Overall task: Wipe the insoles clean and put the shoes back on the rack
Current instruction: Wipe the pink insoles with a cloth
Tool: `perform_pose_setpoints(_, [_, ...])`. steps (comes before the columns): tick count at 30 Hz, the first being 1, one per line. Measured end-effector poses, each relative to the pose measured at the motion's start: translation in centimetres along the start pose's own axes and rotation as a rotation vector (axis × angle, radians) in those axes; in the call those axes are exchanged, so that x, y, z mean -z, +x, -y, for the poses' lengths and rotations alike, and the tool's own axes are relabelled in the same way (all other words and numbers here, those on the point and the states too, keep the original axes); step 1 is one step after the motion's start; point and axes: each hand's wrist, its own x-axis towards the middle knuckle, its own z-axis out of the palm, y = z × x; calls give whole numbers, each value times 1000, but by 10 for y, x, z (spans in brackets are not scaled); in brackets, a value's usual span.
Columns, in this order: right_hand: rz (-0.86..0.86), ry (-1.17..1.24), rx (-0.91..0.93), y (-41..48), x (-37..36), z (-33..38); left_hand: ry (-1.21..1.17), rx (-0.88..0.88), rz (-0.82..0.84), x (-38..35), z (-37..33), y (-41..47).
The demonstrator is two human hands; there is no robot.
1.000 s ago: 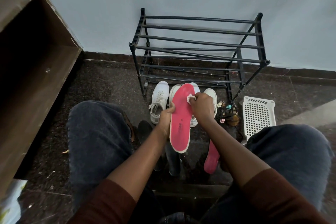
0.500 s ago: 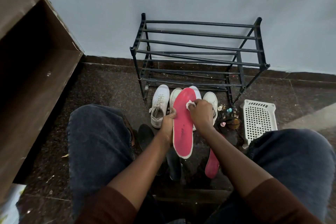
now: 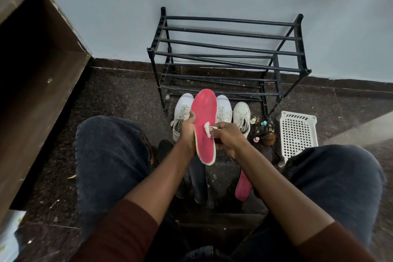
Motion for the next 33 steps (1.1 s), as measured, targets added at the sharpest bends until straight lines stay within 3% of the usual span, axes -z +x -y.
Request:
perform_pose_setpoints(5, [68, 111, -74, -10, -2, 7, -163, 29, 250, 6, -6, -3])
perform_pose_setpoints(8, [148, 99, -77, -22, -6, 3, -185, 56, 300, 7, -12, -4])
perform_pose_setpoints(10, [100, -116, 18, -26, -6, 1, -130, 76, 240, 8, -13, -2])
perform_pose_setpoints(12, [-58, -425, 193, -27, -3, 2, -40, 97, 166, 11, -12, 3])
perform_pose_setpoints(16, [-374, -435, 427, -15, 7, 16, 81, 92, 100, 15, -7, -3])
perform_pose_setpoints(18, [-390, -536, 504, -7, 6, 20, 90, 67, 134, 16, -3, -5])
perform_pose_setpoints(21, [-251, -918, 583, -1, -5, 14, 135, 42, 139, 12, 1, -7])
perform_pose_setpoints(23, [-233, -1043, 645, 2, -10, 7, 127, 37, 155, 7, 5, -9])
perform_pose_setpoints(33, [-506, -805, 527, 26, -1, 9, 120, 113, 210, 3, 8, -10])
